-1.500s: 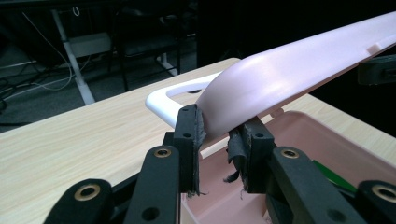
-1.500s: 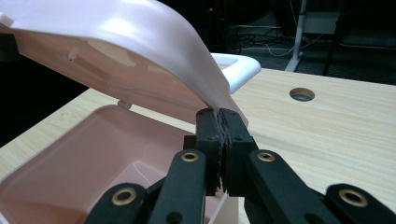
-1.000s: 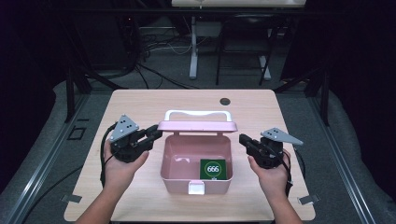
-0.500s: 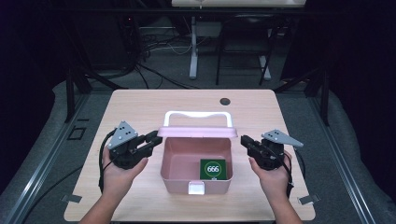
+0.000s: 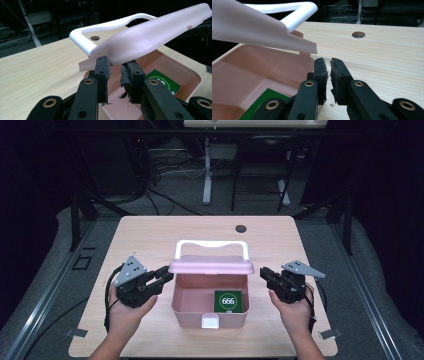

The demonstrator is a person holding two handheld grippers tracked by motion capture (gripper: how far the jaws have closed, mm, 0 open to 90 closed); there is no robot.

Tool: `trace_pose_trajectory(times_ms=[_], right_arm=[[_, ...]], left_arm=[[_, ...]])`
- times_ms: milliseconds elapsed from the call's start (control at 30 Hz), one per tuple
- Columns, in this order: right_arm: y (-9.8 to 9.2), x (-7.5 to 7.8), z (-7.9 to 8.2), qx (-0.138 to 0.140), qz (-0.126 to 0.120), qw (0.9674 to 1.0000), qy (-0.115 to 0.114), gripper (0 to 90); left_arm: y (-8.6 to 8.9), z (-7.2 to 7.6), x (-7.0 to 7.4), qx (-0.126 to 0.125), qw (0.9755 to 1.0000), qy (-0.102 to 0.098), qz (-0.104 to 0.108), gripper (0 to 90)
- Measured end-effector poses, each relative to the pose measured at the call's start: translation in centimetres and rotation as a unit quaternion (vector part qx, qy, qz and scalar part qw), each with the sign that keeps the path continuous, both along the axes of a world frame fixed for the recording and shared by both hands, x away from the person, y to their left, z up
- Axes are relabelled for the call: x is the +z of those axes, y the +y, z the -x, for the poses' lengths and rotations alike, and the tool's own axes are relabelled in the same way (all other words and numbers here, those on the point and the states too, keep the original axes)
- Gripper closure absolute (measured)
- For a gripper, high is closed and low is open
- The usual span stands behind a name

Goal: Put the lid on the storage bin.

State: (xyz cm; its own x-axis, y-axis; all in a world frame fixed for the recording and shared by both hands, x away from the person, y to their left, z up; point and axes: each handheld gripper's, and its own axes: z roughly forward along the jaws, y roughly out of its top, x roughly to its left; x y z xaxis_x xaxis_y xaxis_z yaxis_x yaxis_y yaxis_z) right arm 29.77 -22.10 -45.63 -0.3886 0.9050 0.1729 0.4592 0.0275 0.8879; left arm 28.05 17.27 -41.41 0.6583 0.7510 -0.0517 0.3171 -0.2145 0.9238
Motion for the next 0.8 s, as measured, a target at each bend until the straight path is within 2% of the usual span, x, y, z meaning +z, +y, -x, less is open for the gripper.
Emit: trace_pose_trajectory(times_ms=[800], right_arm=[[-0.4, -1.2, -0.1, -0.006, 0.003, 0.9998, 0.017, 81.5]], left_arm=[[0.7, 1.8, -1.5, -0.013, 0.9998, 0.012, 0.007, 74.4]])
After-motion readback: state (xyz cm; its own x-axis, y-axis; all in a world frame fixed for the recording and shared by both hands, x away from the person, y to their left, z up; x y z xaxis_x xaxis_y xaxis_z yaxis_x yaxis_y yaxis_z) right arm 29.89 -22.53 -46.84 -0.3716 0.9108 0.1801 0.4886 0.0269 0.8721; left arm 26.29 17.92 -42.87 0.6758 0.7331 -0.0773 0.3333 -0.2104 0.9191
